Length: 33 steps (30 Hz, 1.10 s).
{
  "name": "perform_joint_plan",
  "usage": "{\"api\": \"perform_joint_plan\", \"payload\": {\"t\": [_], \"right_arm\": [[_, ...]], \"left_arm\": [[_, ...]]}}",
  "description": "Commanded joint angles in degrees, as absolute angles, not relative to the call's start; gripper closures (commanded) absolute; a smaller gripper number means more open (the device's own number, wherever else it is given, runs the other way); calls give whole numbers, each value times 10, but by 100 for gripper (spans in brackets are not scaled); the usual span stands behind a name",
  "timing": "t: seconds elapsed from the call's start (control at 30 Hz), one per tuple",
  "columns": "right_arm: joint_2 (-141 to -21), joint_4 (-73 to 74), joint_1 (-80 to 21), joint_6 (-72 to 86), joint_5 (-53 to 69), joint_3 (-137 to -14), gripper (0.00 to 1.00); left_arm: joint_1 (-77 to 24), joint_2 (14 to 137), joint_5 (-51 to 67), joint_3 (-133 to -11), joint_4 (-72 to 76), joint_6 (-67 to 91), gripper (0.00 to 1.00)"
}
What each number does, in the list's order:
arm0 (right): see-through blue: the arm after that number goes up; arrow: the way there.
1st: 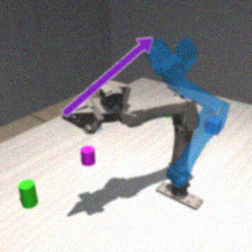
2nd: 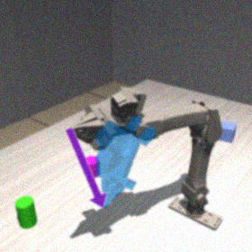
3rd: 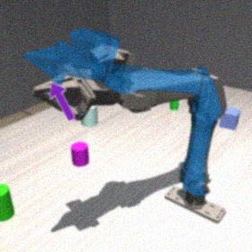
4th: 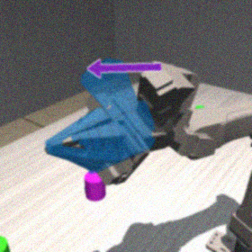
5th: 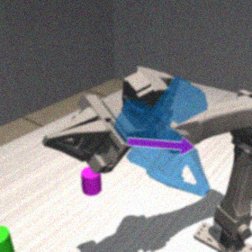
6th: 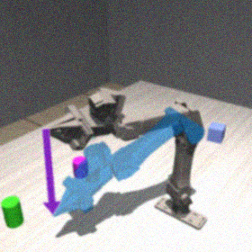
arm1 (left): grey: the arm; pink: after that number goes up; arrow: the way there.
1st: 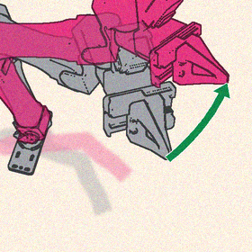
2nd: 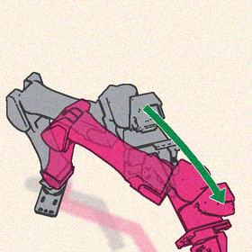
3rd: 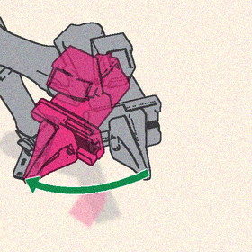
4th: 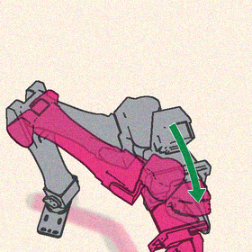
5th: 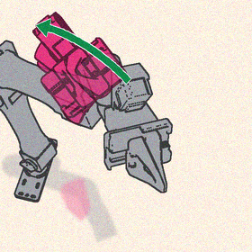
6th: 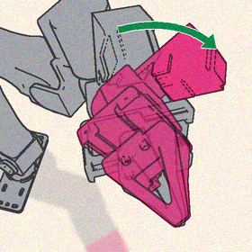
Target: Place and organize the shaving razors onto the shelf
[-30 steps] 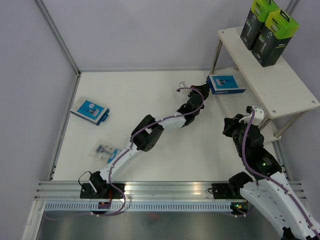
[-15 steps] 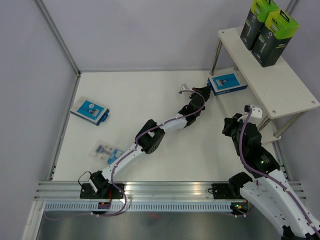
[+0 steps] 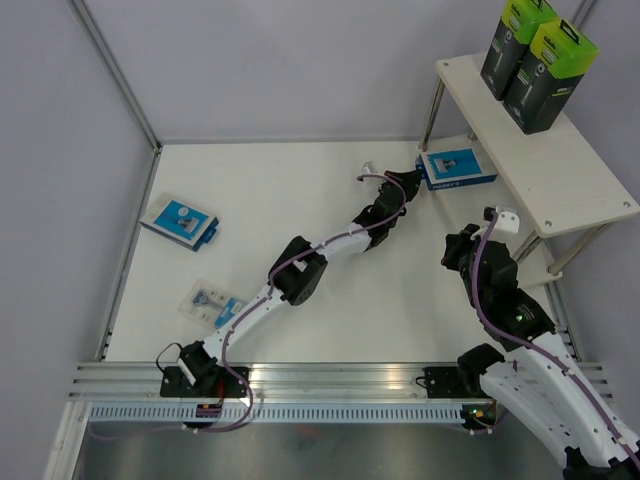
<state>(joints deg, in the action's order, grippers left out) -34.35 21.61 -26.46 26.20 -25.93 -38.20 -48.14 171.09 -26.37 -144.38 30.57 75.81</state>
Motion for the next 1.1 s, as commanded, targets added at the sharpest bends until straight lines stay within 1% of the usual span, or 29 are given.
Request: {"api": "perform_joint_plan", "payload": {"t": [0.0, 0.1, 0.37, 0.57, 1.07], "right_arm": [[-342, 199, -265, 271, -265, -393, 96], [-334, 205, -265, 273, -269, -392, 96], [-319, 213, -265, 272, -277, -388, 96], [-323, 209, -265, 275, -272, -388, 96], [-336, 208, -265, 281, -269, -393, 96]], "left_arm": [[-501, 1707, -289, -1465, 268, 771, 98], [-509, 1709, -314, -1472, 267, 766, 98], [-507, 1726, -298, -1494, 255, 759, 98], [-507, 1724, -308, -1493, 251, 754, 98], [-509, 1726, -395, -1492, 265, 758, 98]]}}
